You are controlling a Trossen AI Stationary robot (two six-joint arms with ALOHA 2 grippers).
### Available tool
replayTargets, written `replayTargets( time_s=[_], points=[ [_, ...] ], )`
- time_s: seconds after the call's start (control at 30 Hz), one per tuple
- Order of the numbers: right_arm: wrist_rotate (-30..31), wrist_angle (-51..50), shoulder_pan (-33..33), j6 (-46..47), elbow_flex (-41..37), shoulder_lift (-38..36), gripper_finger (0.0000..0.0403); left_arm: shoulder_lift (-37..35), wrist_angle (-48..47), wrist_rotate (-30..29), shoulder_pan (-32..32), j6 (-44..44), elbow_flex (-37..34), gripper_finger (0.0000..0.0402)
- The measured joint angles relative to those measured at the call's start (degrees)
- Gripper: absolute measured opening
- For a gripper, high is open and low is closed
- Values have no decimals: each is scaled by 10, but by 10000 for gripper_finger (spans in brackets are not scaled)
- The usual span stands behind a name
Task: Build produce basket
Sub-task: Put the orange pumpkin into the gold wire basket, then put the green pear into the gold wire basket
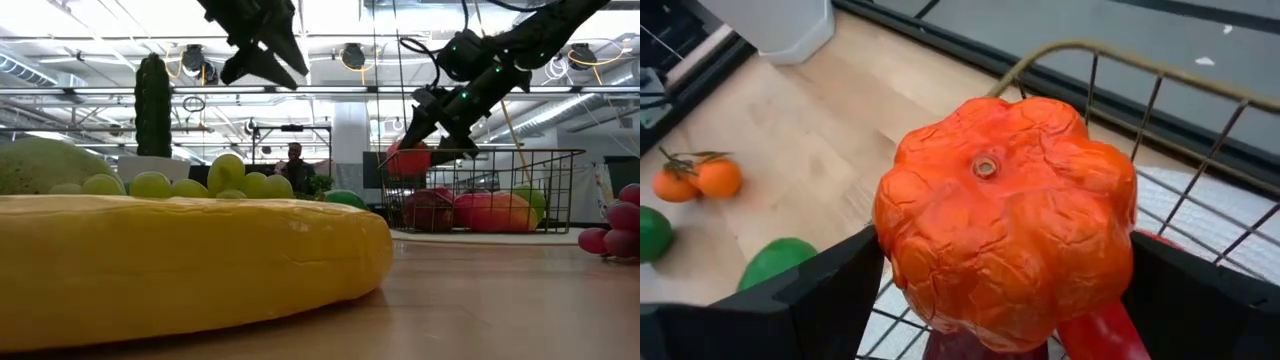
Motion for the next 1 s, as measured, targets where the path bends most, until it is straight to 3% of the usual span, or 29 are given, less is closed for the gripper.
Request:
replayTargets(
  time_s=[0.13, 0.23, 0.57, 0.8, 1.0],
  points=[
    [-21, -6, -7, -13, 0, -22, 360, -14, -31, 7, -20, -54, 0, 145],
    [-46, -37, -13, -33, -1, -33, 386, -25, -32, 2, -42, -67, 0, 145],
    [-48, -34, -21, -31, 0, -57, 397, -67, -80, -36, -117, -125, 0, 145],
    [-89, -21, -12, 84, -1, -117, 399, -76, -133, -69, -182, -182, 0, 145],
    [-107, 5, 44, 182, -1, -192, 395, -76, -197, -89, -215, -217, 0, 145]
  ],
)
